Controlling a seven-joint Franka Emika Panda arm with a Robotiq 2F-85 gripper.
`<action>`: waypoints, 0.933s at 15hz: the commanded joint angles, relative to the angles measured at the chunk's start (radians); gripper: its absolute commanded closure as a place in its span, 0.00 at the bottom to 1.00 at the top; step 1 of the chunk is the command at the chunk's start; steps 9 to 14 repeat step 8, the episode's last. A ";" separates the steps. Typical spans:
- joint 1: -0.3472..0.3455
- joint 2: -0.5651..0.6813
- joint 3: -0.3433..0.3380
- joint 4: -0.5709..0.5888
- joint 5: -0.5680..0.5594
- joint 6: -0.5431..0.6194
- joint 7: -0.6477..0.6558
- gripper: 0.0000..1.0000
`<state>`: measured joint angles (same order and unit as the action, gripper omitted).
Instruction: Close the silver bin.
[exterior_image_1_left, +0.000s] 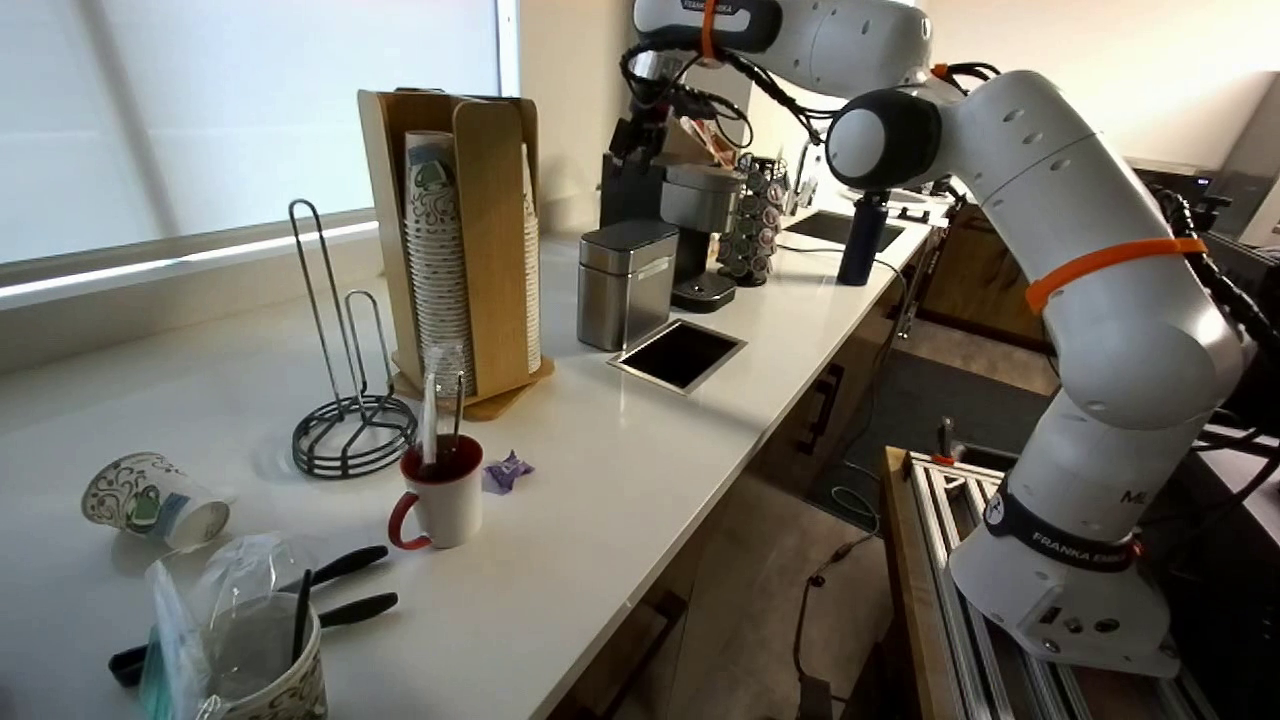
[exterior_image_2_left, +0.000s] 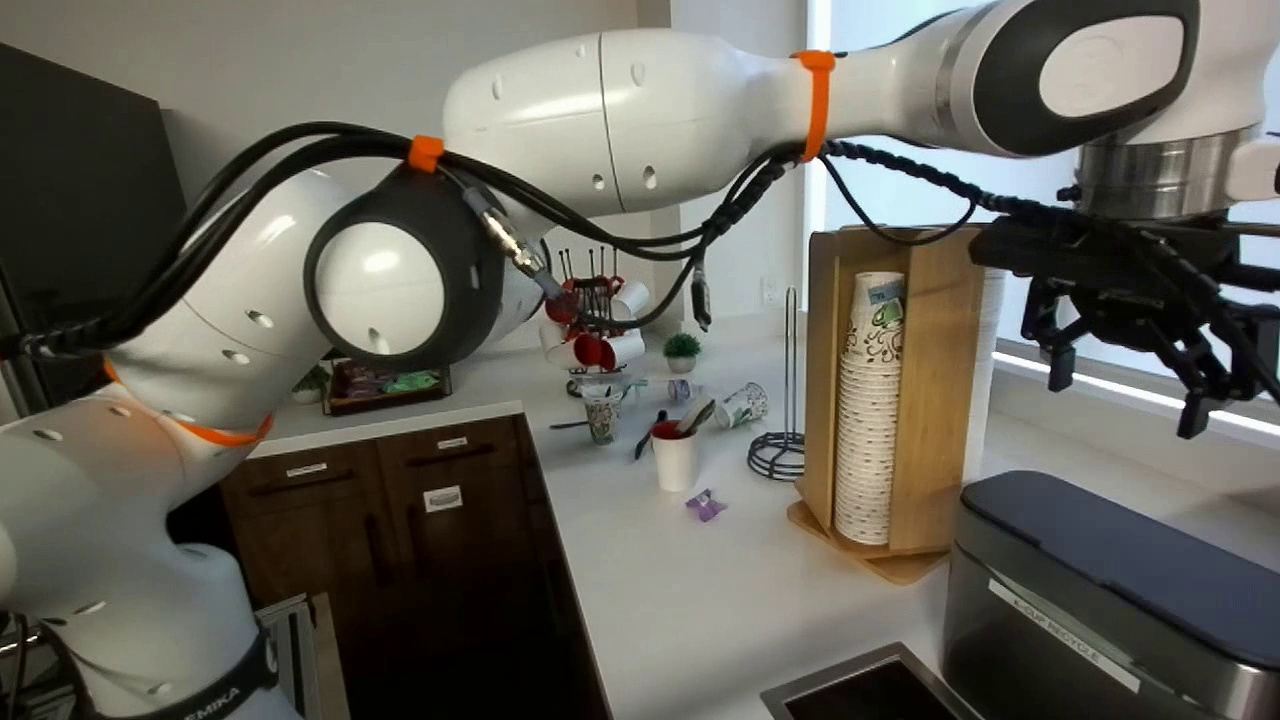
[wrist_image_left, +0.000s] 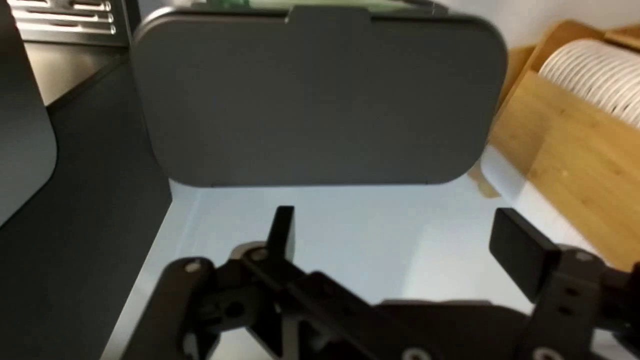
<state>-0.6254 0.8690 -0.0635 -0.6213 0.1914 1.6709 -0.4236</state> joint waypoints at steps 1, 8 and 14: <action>-0.038 -0.054 0.026 -0.018 0.040 0.003 -0.073 0.00; -0.042 -0.077 0.027 0.004 0.069 0.156 -0.052 0.00; -0.042 -0.077 0.027 0.004 0.069 0.156 -0.052 0.00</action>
